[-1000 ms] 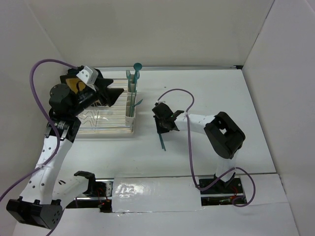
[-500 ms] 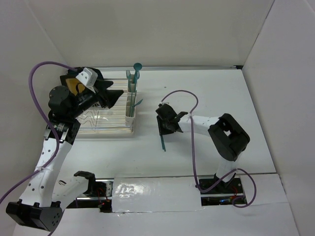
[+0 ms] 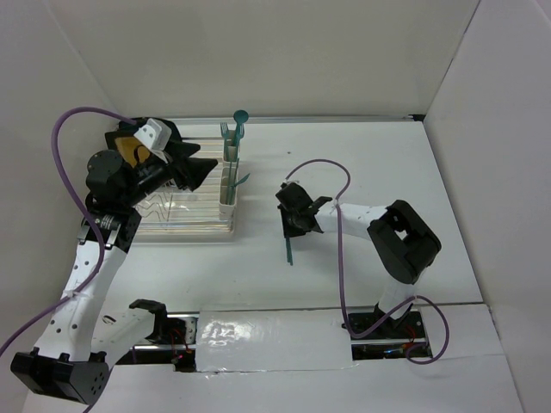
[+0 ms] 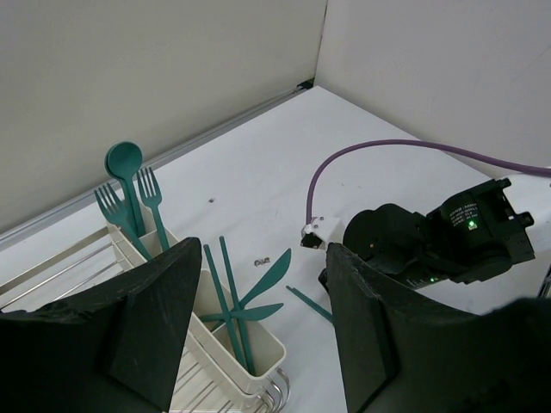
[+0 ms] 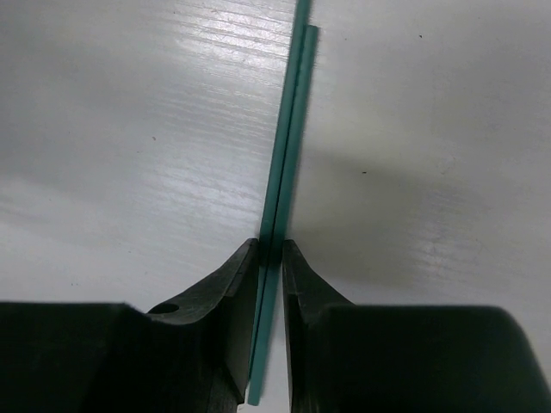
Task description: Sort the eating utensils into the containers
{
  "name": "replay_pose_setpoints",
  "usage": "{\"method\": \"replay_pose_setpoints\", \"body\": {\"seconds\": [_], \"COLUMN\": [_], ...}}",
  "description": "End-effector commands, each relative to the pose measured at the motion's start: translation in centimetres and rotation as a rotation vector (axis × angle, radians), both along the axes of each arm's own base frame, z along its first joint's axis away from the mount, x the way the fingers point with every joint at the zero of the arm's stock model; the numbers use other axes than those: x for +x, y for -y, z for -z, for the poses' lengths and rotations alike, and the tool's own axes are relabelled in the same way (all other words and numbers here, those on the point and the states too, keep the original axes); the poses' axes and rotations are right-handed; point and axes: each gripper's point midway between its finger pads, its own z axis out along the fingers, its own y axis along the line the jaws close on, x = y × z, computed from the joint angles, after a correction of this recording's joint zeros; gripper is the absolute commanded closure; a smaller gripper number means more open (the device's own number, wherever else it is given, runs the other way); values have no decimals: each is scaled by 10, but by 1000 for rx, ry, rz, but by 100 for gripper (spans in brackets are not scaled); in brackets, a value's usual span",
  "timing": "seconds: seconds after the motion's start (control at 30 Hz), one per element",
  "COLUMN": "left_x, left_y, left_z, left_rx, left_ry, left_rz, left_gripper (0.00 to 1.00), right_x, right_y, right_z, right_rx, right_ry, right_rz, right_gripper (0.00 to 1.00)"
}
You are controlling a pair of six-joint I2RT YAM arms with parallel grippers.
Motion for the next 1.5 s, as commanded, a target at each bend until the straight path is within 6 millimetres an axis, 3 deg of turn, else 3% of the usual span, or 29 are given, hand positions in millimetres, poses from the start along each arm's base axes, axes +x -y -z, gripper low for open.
{"method": "replay_pose_setpoints", "body": {"seconds": [0.0, 0.1, 0.23, 0.3, 0.4, 0.53, 0.83, 0.9, 1.13, 1.47], "left_x": [-2, -2, -3, -2, -2, -2, -5, -6, -5, -4], "left_y": [3, 4, 4, 5, 6, 5, 2, 2, 3, 0], "left_z": [-3, -2, -1, 1, 3, 6, 9, 10, 12, 15], "left_rx": [-16, -16, -11, -11, -9, 0, 8, 7, 11, 20], "left_ry": [10, 6, 7, 4, -5, -3, -1, -2, -5, -1], "left_rz": [27, 30, 35, 37, 43, 42, 26, 25, 32, 17], "left_gripper": [28, 28, 28, 28, 28, 28, 27, 27, 27, 27], "right_x": [-7, -4, -7, -4, -6, -9, -7, -6, -10, -13], "right_y": [9, 7, 1, -1, -2, 3, 6, 7, 8, 6], "right_z": [3, -2, -13, -18, -16, -7, -24, -25, -18, -1], "right_rx": [-14, 2, 48, 65, 68, 36, 47, 39, 30, -19], "right_ry": [-16, 0, 4, 19, 8, -14, 22, 31, 7, -24], "right_rz": [6, 9, -13, -5, -9, -4, 5, 5, 0, -23], "right_gripper": [77, 75, 64, 65, 69, 87, 96, 96, 79, 78]}}
